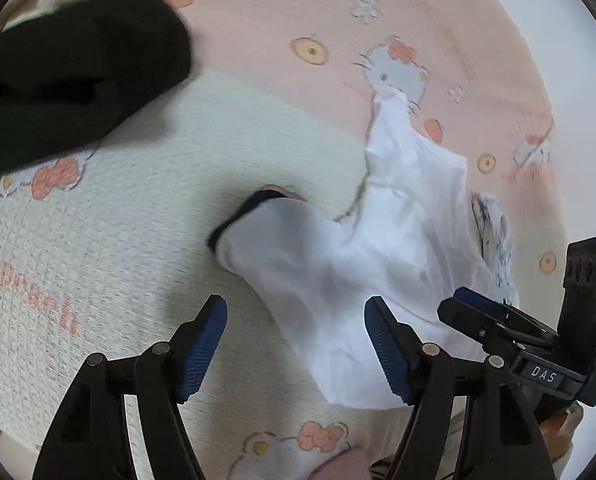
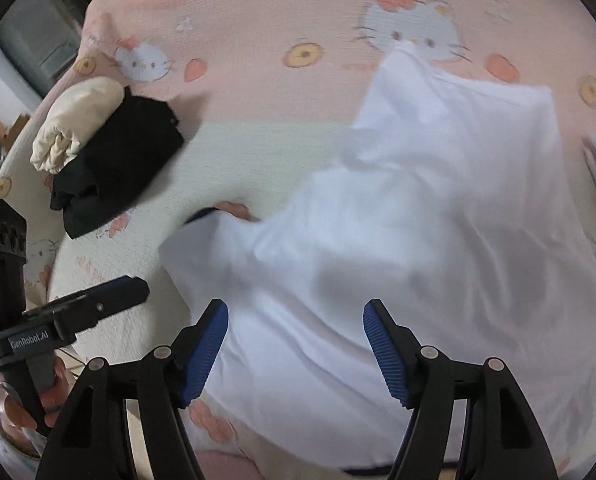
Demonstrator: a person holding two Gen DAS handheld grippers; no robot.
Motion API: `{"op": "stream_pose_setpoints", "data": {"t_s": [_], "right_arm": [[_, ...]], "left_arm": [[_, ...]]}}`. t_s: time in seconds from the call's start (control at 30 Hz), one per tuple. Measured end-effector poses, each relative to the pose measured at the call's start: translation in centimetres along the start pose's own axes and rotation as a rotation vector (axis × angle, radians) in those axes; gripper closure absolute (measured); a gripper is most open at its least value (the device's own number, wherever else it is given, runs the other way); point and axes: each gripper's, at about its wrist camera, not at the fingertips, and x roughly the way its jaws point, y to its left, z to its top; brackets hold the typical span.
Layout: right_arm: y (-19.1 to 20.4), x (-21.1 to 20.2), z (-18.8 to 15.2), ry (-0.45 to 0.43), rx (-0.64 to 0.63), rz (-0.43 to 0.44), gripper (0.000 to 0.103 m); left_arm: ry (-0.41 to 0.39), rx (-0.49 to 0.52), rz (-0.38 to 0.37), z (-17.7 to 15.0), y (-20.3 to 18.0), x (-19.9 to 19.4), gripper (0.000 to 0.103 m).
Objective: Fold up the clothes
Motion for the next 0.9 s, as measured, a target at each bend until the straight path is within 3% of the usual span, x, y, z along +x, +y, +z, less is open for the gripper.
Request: {"op": "stream_pose_setpoints", "data": {"t_s": [0.33, 0.63, 0.77, 0.9], "right_arm": [[-7.8, -5.0, -2.9, -0.110, 0.150, 0.003, 0.032], [-14.3, -7.1, -5.0, -0.118, 0.249, -0.028, 0.032], [-17.8, -7.9, -6.6, -0.117, 0.304, 0.002, 0.032], [-22.1, -8.4, -9.2, -0.171, 0.465, 0.072, 0.032]], "left_arm": [[-0.028, 0.376, 0.171, -0.6, -9.2, 1.1, 0.034], [0.007, 0.680, 0.208, -1.3, -18.8, 3.6, 0.034], [-0.014, 0.830, 0.275, -2.3, -23.0, 5.0, 0.034], [-0.014, 0.929, 0.298, -3.7, -25.9, 6.3, 0.034]]}}
